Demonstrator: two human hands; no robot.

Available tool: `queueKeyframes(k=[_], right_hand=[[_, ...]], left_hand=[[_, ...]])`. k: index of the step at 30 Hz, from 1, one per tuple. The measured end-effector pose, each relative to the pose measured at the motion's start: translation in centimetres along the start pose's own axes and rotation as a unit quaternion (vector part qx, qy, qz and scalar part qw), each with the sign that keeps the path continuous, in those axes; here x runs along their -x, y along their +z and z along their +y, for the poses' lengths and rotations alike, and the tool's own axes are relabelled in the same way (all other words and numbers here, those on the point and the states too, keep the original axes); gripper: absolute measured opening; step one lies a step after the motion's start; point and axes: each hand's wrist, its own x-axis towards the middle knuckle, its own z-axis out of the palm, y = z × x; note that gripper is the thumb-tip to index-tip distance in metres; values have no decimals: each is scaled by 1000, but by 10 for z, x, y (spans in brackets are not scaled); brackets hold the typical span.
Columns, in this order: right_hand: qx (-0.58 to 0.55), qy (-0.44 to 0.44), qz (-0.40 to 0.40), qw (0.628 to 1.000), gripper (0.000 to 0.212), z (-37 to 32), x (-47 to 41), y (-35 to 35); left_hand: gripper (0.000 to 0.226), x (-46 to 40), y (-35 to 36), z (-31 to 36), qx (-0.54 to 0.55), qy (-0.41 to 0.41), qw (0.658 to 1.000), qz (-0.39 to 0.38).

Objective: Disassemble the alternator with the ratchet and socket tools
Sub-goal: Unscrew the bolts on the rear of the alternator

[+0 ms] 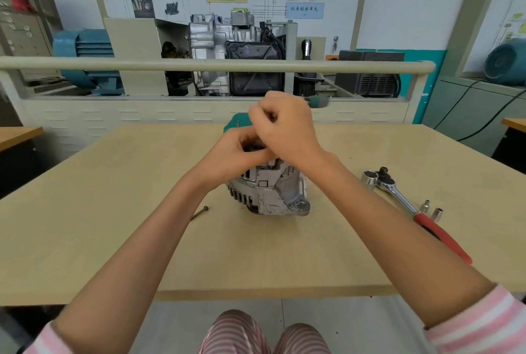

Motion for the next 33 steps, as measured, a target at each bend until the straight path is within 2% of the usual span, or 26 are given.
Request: queueKeyframes(k=[2,4,6,8,9,10,12,15,17,19,21,22,23,25,26,28,30,33], right_hand=[[-124,1,-10,992,36,4,-1,-4],[-130,-12,-14,991,33,5,0,-6],[34,-55,-4,998,29,2,4,-1],[276,-52,41,959,27,-2,9,10],[348,-29,54,936,28,-5,10,13],[368,-12,58,928,29,-7,11,15],[304,3,49,952,29,-9,9,12],[87,8,23,996,31,-3,3,3],[-58,10,-7,998,32,0,-1,-1],[-132,12,-8,991,34,2,0,-3],[-91,-2,10,996,31,2,3,-4],[-17,-13,18,1000,28,1,6,-3],[91,-16,23,996,25,-1,7,1],[295,5,30,955,25,-5,10,9],[336,11,32,941,27,-8,12,12],[307,6,44,951,27,-13,14,13],[205,1,47,978,25,-11,11,7],[72,5,0,997,33,-5,1,0]], left_hand=[[19,0,0,-1,-2,9,1000,-7],[17,-1,0,-3,4,10,1000,10],[21,-2,1,-5,3,9,1000,25],[32,-3,3,-3,-4,11,999,42],[35,-3,4,-2,-9,9,999,46],[37,-3,5,-1,-11,6,999,50],[34,-2,5,-2,-15,-3,999,51],[18,-1,3,-3,-14,-12,999,27],[9,-1,2,-2,-8,-9,1000,14],[10,-2,2,-3,-5,-10,1000,23],[11,-3,2,-4,-4,-11,999,31],[6,-3,2,-4,-8,-14,999,32],[13,-4,3,-3,-12,-15,999,40],[30,-4,5,-2,-20,-13,998,60],[32,-5,7,-1,-28,-10,997,68],[30,-5,7,-1,-31,-6,997,71],[30,-3,6,-1,-22,-8,998,54],[24,-1,3,-1,-12,-16,1000,23]])
